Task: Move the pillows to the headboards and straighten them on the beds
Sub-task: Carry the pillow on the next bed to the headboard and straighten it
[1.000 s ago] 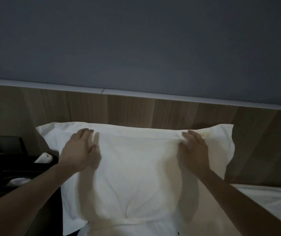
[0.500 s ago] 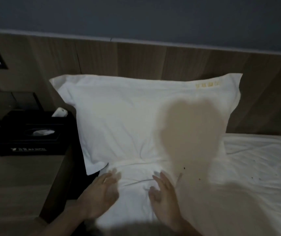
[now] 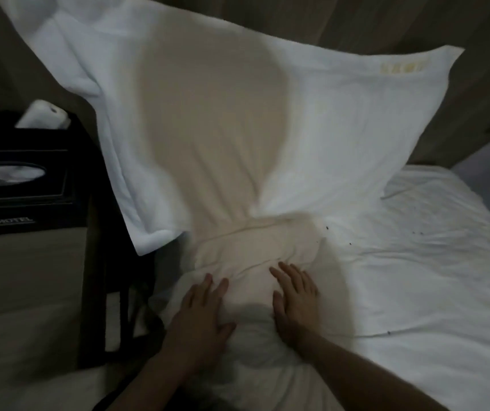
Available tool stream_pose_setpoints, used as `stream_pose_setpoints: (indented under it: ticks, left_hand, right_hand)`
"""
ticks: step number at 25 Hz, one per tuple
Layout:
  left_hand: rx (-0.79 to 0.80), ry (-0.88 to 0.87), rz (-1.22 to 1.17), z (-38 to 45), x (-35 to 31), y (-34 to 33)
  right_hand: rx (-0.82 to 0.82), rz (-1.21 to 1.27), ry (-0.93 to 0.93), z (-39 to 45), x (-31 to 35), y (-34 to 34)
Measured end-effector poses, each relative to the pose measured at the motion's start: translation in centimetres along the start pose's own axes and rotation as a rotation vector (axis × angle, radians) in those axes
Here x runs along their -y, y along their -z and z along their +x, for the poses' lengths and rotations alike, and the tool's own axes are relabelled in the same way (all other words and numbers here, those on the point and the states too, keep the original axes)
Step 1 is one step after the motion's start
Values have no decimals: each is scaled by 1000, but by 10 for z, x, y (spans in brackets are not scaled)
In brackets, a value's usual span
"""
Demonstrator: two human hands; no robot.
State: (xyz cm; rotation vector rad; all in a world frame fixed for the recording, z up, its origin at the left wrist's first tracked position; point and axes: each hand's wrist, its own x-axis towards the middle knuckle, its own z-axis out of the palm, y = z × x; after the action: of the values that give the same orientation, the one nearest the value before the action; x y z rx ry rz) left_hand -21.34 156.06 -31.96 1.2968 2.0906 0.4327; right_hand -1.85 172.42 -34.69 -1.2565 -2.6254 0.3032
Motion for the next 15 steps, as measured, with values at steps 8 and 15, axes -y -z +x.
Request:
stream_pose_setpoints:
  ticks: [8, 15]
  left_hand:
    - [551, 68, -121, -62, 4, 87]
    - [501, 117, -188, -185, -80, 248]
  right_hand:
    - [426, 165, -336, 20, 61, 69]
    - [202, 838, -722, -72, 183, 257]
